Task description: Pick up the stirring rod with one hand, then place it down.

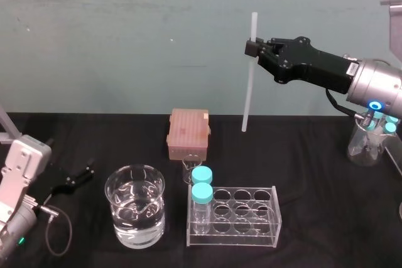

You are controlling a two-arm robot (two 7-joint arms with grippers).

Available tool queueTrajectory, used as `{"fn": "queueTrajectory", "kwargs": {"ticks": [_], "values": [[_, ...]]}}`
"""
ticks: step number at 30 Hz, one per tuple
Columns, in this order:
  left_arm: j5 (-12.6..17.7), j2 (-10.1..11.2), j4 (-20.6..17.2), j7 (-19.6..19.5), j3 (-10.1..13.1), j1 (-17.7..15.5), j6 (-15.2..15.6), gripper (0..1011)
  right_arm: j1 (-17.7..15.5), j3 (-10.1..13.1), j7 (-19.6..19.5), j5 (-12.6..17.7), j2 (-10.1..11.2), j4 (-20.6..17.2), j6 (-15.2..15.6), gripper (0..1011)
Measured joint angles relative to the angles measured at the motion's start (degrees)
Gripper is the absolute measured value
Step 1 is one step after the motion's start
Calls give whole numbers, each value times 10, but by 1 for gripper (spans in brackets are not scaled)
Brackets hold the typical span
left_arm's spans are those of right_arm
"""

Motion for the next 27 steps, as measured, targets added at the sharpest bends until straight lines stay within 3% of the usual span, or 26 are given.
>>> {"fn": "queueTrajectory", "kwargs": {"ticks": [27], "values": [[0, 0, 0, 0, 0, 0, 0, 1005, 3, -2, 2, -4, -3, 1, -2, 67]]}}
